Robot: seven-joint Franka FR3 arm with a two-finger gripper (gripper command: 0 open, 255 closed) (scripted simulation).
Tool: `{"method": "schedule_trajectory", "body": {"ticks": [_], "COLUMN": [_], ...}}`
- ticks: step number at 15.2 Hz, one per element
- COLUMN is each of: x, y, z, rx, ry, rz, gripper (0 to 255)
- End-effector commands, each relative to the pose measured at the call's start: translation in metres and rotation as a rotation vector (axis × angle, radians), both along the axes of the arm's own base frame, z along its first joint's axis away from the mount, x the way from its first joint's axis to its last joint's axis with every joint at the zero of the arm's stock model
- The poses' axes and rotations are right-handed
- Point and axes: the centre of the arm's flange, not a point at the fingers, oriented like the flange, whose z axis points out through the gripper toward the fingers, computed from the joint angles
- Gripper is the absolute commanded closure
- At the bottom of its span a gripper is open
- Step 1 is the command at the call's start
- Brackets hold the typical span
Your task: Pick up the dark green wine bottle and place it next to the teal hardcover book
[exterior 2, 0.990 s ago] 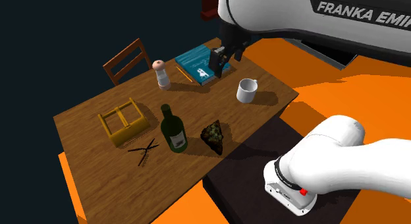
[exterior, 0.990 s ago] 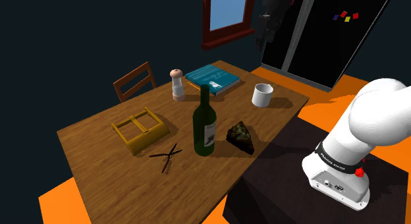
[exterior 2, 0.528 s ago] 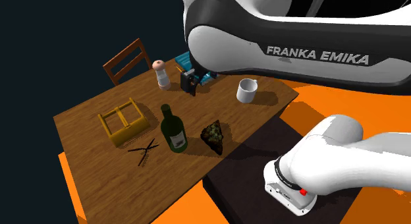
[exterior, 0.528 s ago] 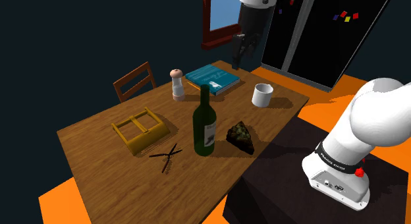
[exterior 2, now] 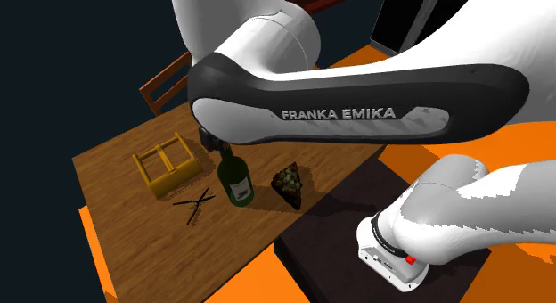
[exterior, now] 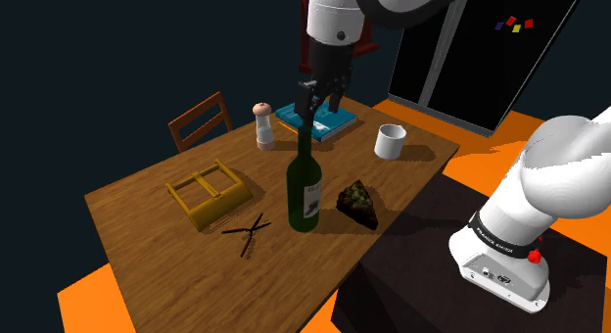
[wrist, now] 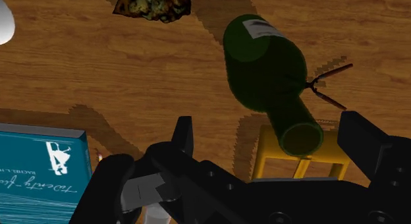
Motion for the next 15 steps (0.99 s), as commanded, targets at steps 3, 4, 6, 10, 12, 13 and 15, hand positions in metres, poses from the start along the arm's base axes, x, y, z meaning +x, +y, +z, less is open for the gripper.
{"method": "schedule_trajectory", "body": {"ticks": [3, 4, 6, 10, 12, 13, 15], "x": [0.01, 0.01, 0.011, 0.013, 0.013, 0.013, 0.013], "y": [0.028, 0.029, 0.029, 0.029, 0.029, 0.029, 0.029], "z": [-0.014, -0.019, -0.03, -0.049, -0.049, -0.049, -0.049], "rx": [0.011, 0.011, 0.011, 0.011, 0.011, 0.011, 0.011], "ry": [-0.003, -0.003, -0.003, -0.003, -0.003, -0.003, -0.003], "rz": [0.001, 0.001, 0.001, 0.001, 0.001, 0.001, 0.001], "gripper": [0, 0, 0, 0, 0, 0, 0]}}
